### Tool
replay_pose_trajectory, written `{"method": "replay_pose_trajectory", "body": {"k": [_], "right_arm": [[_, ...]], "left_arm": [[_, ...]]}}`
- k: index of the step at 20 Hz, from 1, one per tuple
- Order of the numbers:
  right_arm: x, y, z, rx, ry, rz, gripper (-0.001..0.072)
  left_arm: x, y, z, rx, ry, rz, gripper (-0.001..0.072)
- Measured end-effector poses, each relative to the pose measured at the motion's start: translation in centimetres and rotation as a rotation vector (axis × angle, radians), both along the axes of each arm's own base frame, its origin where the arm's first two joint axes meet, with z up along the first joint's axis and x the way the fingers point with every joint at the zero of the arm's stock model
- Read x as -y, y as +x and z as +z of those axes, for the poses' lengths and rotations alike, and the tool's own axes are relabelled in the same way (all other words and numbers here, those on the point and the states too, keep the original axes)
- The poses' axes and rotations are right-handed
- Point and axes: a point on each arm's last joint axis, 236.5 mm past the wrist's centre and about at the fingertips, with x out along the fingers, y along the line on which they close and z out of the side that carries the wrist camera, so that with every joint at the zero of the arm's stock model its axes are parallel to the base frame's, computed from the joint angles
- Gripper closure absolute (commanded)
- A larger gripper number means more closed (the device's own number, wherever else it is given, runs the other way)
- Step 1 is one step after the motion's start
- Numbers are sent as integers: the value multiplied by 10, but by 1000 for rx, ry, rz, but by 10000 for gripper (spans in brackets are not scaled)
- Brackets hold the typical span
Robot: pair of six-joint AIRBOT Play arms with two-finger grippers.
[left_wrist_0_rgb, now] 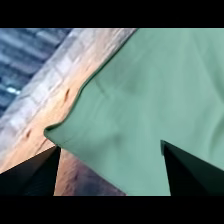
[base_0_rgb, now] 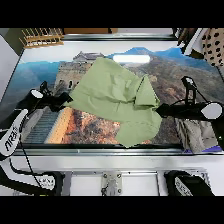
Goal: Fold the clothes and pants, and hang the long-sleeved shirts on hangers.
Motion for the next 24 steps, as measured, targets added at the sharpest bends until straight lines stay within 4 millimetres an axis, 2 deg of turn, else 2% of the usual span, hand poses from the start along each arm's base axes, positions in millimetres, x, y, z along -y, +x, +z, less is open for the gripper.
{"method": "replay_pose_trajectory", "body": {"k": [1,2,3,5,7,10,13,16,20,23,24], "right_arm": [[0,0,0,-1,0,0,242],[0,0,-1,-2,1,-2,241],[1,-1,-1,-6,2,-4,241],[9,-5,-6,-27,1,-24,240],[28,-17,-24,-97,3,-77,241],[60,-47,-69,-254,51,-242,241],[73,-67,-111,-342,119,-381,241],[68,-67,-138,-369,186,-425,242],[42,-50,-160,-367,280,-387,246],[22,-38,-168,-364,319,-352,412],[17,-36,-170,-363,318,-339,532]], "left_arm": [[4,4,-2,-1,-1,-4,454],[8,5,-4,-9,-3,-13,678],[12,7,-4,-11,-5,-21,702],[14,12,1,2,-6,-22,702],[8,7,6,2,12,-29,702],[-3,-17,12,-9,53,-41,702],[-12,-45,16,-11,80,-53,702],[-18,-65,19,-7,97,-47,702],[-19,-76,20,-6,103,-49,702],[-20,-78,20,-5,105,-48,702],[-20,-78,20,-5,105,-47,702]]}}
